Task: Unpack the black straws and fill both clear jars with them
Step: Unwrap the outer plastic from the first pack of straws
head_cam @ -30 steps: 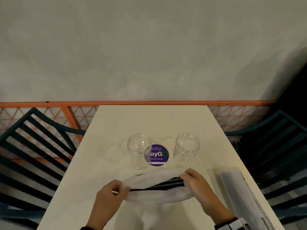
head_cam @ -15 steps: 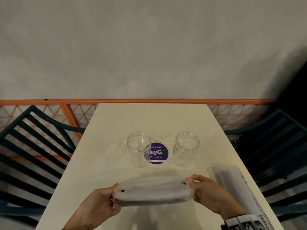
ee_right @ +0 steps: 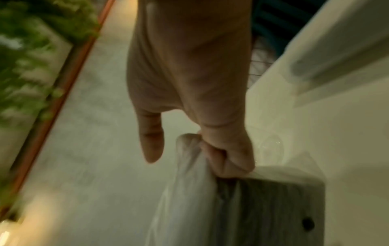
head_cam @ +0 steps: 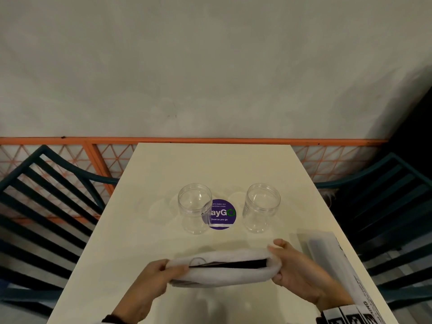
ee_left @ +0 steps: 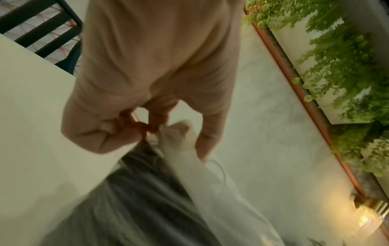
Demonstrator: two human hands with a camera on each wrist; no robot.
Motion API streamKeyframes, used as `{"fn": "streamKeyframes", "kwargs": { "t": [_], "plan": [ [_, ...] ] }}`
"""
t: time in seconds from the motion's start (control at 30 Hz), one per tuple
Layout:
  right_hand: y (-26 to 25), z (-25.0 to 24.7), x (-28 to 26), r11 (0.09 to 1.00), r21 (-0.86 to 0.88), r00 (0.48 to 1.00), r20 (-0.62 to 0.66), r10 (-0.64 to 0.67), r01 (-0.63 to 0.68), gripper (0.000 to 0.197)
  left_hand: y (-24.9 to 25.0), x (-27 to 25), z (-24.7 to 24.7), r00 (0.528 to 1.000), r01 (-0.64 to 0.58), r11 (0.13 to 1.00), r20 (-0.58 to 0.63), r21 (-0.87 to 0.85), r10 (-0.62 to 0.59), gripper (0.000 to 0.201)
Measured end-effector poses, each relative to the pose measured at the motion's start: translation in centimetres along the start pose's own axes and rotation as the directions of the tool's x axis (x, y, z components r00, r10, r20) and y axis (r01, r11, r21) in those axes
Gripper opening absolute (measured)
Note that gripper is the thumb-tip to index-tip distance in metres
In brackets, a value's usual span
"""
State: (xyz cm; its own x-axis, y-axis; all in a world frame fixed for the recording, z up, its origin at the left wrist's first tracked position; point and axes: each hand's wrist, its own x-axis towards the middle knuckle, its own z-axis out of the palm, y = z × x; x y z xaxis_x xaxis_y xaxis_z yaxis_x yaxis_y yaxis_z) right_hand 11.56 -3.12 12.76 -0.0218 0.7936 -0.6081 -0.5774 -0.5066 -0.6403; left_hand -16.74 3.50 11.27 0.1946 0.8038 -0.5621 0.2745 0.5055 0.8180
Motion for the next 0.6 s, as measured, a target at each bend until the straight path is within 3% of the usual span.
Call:
{"fn": "streamKeyframes", "kwargs": {
  "t": [0.1,0.2,0.3,0.4,0.47,0.6],
  "plan": [
    [0.6,1.2,0.2,0.926,-0.37,0.997,0.004,-0.073,0.069,0.037,0.2,0.7,0.5,0.959,-0.134,0.987,-0.238,0.09,0.152,0.022],
    [1.4,1.9,1.0,0.768,-0.629,0.977,-0.063,-0.204,0.12,0.028,0.4,0.7,0.5,0.904,-0.222,0.928,-0.292,0.3,0.311,0.029],
    [1.6,1.7,1.3,0.754,-0.644,0.954,-0.127,-0.272,0.129,0.014,0.0,0.8,0.3,0.92,-0.24,0.89,-0.202,0.387,0.336,0.036],
    [1.5,0.5,1.9,0.856,-0.502,0.922,-0.258,-0.288,0.126,0.029,-0.2,0.7,0.3,0.909,-0.308,0.896,-0.18,0.32,0.376,0.035],
    [1.6,-0.3,2.5,0.88,-0.459,0.898,-0.329,-0.292,0.118,0.036,-0.3,0.5,0.6,0.901,-0.351,0.893,-0.159,0.281,0.404,0.045],
    [1.9,-0.7,3.4,0.83,-0.545,0.877,-0.335,-0.344,0.117,0.036,-1.6,1.4,0.7,0.877,-0.415,0.811,-0.058,0.413,0.478,0.066]
  ]
}}
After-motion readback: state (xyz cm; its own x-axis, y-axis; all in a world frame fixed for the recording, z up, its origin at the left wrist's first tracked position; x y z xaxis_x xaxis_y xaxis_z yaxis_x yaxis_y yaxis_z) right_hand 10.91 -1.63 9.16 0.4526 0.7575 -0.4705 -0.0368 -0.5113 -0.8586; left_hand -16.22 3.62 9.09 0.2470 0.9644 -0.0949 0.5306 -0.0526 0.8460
